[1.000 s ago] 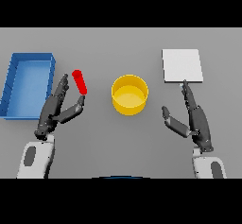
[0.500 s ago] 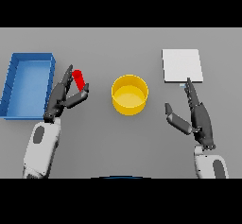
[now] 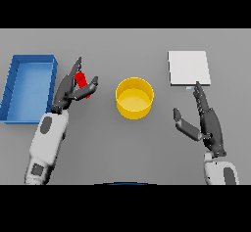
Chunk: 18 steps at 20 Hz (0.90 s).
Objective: Pick up the red beaker and tilt it to pour out 1 green nut into yellow bowl. Pick up the yellow bowl and place it on the metallic measuring scale.
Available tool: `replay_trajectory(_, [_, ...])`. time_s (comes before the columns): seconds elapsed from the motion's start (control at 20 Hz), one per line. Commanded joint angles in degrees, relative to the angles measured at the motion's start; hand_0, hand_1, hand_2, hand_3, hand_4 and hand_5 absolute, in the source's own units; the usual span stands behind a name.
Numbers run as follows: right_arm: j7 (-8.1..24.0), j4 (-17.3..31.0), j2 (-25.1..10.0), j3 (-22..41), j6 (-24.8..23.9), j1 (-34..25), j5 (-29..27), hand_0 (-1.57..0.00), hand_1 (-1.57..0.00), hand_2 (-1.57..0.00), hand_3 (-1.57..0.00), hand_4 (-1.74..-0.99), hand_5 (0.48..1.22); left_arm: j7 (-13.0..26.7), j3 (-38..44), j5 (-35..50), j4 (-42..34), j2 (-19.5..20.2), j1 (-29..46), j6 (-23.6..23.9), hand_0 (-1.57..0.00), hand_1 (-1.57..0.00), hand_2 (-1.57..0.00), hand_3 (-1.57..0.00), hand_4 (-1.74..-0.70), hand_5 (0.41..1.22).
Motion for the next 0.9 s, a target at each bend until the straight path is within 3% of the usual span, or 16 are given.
replay_trajectory(0.0, [0.58, 0.77, 0.12, 0.02, -0.26, -0.45, 0.37, 0.0, 0.0, 0.0, 0.0, -1.315, 0.682, -0.62, -0.02, -0.06, 0.47, -0.17, -0.1, 0.02, 0.0, 0.0, 0.0, 0.0, -1.32, 0.71])
replay_trajectory(0.15, [1.31, 0.19, 0.24, 0.27, -0.37, -0.82, 0.59, 0.0, 0.0, 0.0, 0.0, -1.298, 0.682, -3.9, 0.71, 0.19, 3.23, -0.55, -1.62, 0.16, 0.0, 0.0, 0.0, 0.0, -1.36, 0.735])
replay_trajectory(0.25, [0.73, 0.5, 0.22, 0.57, -0.58, -0.19, 1.32, 0.0, 0.0, 0.0, 0.0, -1.291, 0.684, -5.15, 1.81, 0.92, 4.83, -0.83, -2.69, 0.59, -0.08, -0.08, -0.12, -0.08, -1.42, 0.77])
replay_trajectory(0.3, [0.65, -0.42, -0.01, 0.39, -0.52, -0.08, 1.05, 0.0, 0.0, 0.0, 0.0, -1.289, 0.684, -4.76, 2.09, 1.43, 4.8, -1.56, -2.41, 0.95, -0.25, -0.28, -0.31, -0.22, -1.44, 0.795])
replay_trajectory(0.4, [1.24, -0.23, 0.2, 0.5, -0.55, -0.39, 1.12, 0.0, 0.0, 0.0, 0.0, -1.285, 0.683, -3.54, 2.34, 0.59, 5.49, -2.36, -3.42, 3.61, -0.68, -0.7, -0.71, -0.71, -1.44, 0.949])
replay_trajectory(0.5, [0.69, 0.06, 0.08, 0.52, -0.19, -0.1, 0.9, 0.0, 0.0, 0.0, 0.0, -1.287, 0.684, -4.82, 2.19, -1.47, 7.31, -2.05, -4.65, 5.6, -1.0, -1.01, -1.02, -1.02, -1.44, 1.047])
replay_trajectory(0.55, [1.46, 0.23, -0.05, 0.1, -0.14, -0.53, 0.48, 0.0, 0.0, 0.0, 0.0, -1.29, 0.684, -6.89, 1.95, -1.79, 7.34, -2.57, -4.24, 5.53, -1.12, -1.13, -1.13, -1.13, -1.44, 1.082])
replay_trajectory(0.65, [0.33, 0.65, 0.33, 0.52, -0.27, -0.56, 0.93, 0.0, 0.0, 0.0, 0.0, -1.293, 0.682, -6.85, 2.36, -1.81, 7.32, -3.24, -4.46, 5.56, -1.28, -1.29, -1.29, -1.29, -1.45, 1.132])
replay_trajectory(0.75, [0.69, 0.33, 0.56, 0.7, -0.23, -0.79, 0.81, 0.0, 0.0, 0.0, 0.0, -1.303, 0.682, -9.32, 2.58, -1.66, 7.51, -3.56, -4.17, 6.45, -1.38, -1.39, -1.39, -1.39, -1.55, 1.129])
replay_trajectory(0.85, [-0.12, 0.79, 0.14, 0.83, 0.04, -0.74, 1.22, 0.0, 0.0, 0.0, 0.0, -1.288, 0.679, -9.34, 2.61, -0.39, 6.63, -3.42, -4.04, 6.53, -1.45, -1.45, -1.46, -1.45, -1.62, 1.117])
